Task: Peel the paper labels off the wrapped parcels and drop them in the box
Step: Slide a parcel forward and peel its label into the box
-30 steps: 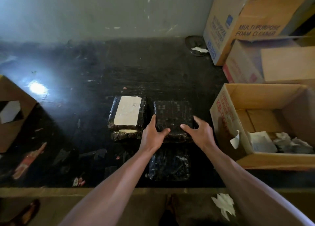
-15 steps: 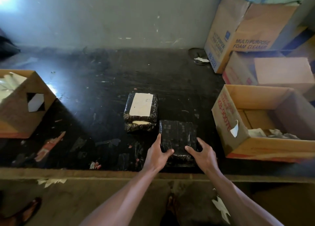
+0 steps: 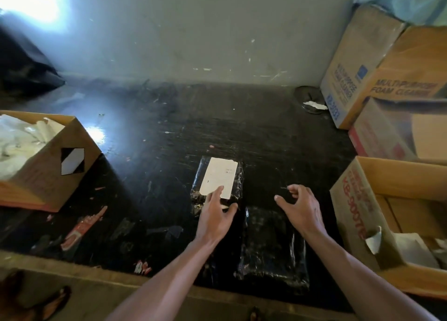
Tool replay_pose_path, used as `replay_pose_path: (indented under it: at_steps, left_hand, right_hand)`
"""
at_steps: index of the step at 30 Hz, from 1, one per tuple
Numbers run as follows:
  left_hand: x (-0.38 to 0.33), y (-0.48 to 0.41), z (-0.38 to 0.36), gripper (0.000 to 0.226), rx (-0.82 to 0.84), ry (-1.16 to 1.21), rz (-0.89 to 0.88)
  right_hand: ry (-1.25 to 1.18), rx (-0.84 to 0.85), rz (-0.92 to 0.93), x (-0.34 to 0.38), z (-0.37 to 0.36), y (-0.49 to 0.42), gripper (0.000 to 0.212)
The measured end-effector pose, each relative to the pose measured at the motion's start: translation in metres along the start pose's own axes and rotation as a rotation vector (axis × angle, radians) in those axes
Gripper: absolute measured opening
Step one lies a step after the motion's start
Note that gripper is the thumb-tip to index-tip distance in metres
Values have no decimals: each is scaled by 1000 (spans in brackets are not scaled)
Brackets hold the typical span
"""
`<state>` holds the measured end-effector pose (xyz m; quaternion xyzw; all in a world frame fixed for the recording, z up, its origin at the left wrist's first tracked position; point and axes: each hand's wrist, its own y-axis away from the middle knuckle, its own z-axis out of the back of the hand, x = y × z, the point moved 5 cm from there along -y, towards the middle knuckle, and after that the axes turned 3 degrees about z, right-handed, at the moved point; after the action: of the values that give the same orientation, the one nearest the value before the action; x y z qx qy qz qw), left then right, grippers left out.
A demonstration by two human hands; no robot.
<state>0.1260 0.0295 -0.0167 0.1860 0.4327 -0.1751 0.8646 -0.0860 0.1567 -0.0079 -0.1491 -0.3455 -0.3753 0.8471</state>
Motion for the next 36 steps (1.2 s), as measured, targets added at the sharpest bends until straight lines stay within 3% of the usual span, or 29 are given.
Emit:
replay_pose_path:
  at_steps: [4,8,13,20,23,28,36]
  left_hand:
    - [7,-38,33,64,-126,-14,48]
    - [22,-67,54,71,-136,-42,119]
    - [39,-101,63,75,-16,-115,101]
    - [48,-138,55,86,163,-265,-15]
    - [54,-144,53,90,218,-295,-43]
    - [57,-149,50,96,244,-301,-53]
    - [60,-148,50,97,261,-276,-59]
  right_hand:
    - [-10,53,93,36,-25,-44,59]
    - [18,127,142,63,-62,-69,59]
    - [52,183,153,89,-103,-92,48]
    - [235,146,115,114,-137,-122,45]
    - [269,95,89,120,-143,-125,35]
    - [237,48,51,123,-144,-123,11]
    - [183,64,30,130,-139,-114,11]
